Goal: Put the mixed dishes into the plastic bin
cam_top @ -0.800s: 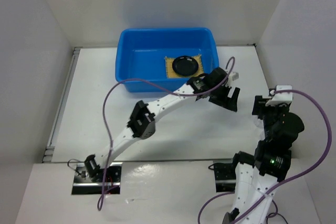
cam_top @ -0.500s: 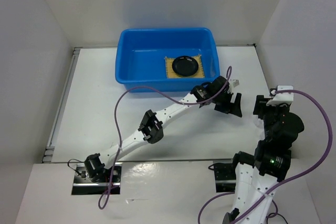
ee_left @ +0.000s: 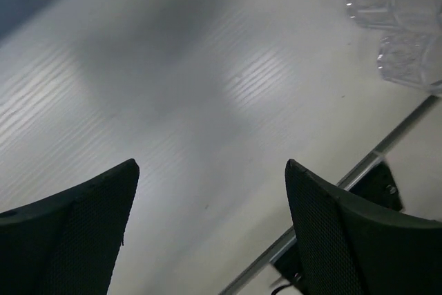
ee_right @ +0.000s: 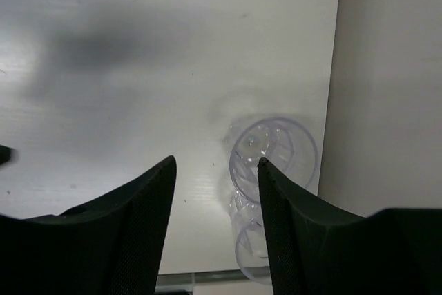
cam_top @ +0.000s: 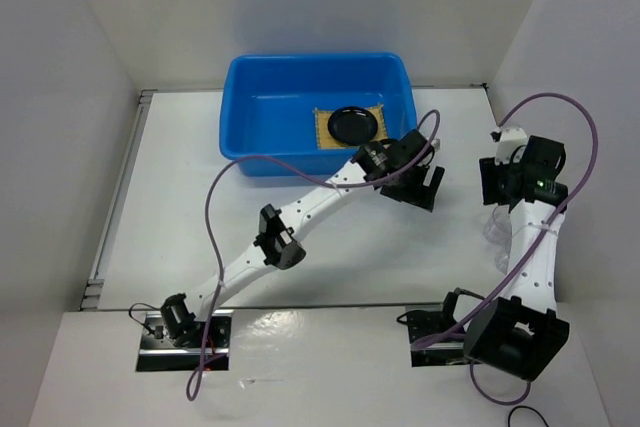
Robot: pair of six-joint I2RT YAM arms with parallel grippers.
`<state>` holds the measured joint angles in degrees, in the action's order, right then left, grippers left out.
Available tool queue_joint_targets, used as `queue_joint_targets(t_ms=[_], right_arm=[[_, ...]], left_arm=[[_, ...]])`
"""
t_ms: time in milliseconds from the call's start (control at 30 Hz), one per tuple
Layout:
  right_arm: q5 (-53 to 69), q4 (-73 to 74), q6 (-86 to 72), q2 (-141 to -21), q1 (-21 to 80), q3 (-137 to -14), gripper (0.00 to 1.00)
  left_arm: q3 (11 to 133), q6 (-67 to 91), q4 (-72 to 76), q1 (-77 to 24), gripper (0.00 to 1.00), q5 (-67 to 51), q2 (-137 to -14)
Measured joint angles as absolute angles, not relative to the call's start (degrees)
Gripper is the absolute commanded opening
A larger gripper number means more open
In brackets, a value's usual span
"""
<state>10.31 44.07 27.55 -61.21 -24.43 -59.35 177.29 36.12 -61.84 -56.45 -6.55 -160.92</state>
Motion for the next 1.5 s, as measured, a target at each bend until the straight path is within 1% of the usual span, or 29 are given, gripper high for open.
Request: queue_joint_targets(t_ms=[167,367,500,633,733,767,833,867,933,1000,1100,1167,1233,1333,1400,1500], right_arm=[[8.05,45.93,32.01,-61.93,-24.95,-56.66,0.56],[4.86,45.45,34.52,-66.19,-25.78,-54.63,0.56],[3.29,45.01,35.77,-68.86,-26.15,-53.52,0.56],[2.48,44.01,36.18,-72.47,-26.17,-53.28,0.56],[2.35,43.27,36.49,-75.81,-26.17,-53.23,0.47],[2.33,42.92,36.51,-77.14,-26.2,-53.23,0.3],[2.31,42.46,36.77,-79.44,-26.2,-53.23,0.13],[2.33,42.41,36.56,-80.29,-26.2,-53.25,0.0],[2.61,42.65,36.6,-80.88,-26.24,-53.63,0.0],[3.49,44.38,36.45,-80.79,-26.26,-55.31,0.0],[4.34,47.9,35.66,-78.24,-25.69,-60.45,0.0],[4.03,50.81,34.72,-75.13,-23.57,-66.87,0.0],[4.69,53.3,33.74,-73.3,-18.5,-75.61,0.0],[7.27,53.65,31.64,-72.58,-6.22,-89.84,0.0],[11.49,55.44,30.83,-75.33,1.26,-100.09,0.0],[21.76,57.36,30.92,-84.09,4.67,-114.91,0.0]], left_arm=[[170.87,33.61,-70.67,-56.38,0.93,3.25,-147.68],[165.93,32.45,-72.01,-55.64,0.93,8.58,-133.88],[158.1,31.62,-72.31,-55.24,0.94,12.93,-126.76],[148.97,31.51,-72.64,-54.87,0.96,17.28,-122.13],[138.21,31.51,-71.11,-54.26,0.96,19.33,-117.3],[133.53,31.48,-69.52,-53.95,0.96,19.62,-115.04],[123.24,31.48,-66.26,-52.8,0.97,19.46,-109.12],[118.91,31.48,-64.62,-52.05,0.97,19.22,-106.41],[108.51,31.42,-60.27,-49.34,0.97,18.92,-98.78],[100.77,30.92,-57.54,-45.71,0.97,18.87,-91.66],[91.9,28.51,-53.1,-39.42,0.97,21.21,-81.49],[86.26,26.79,-49.89,-35.94,0.97,23.88,-75.81],[80.66,24.99,-47.27,-33.41,0.97,25.85,-71.37],[71.85,23.31,-42.63,-30.7,0.98,28.05,-65.89],[66.08,22.61,-39.4,-29.74,0.98,30.13,-62.04],[58.17,22.85,-36.67,-29.54,0.99,34.76,-54.61]])
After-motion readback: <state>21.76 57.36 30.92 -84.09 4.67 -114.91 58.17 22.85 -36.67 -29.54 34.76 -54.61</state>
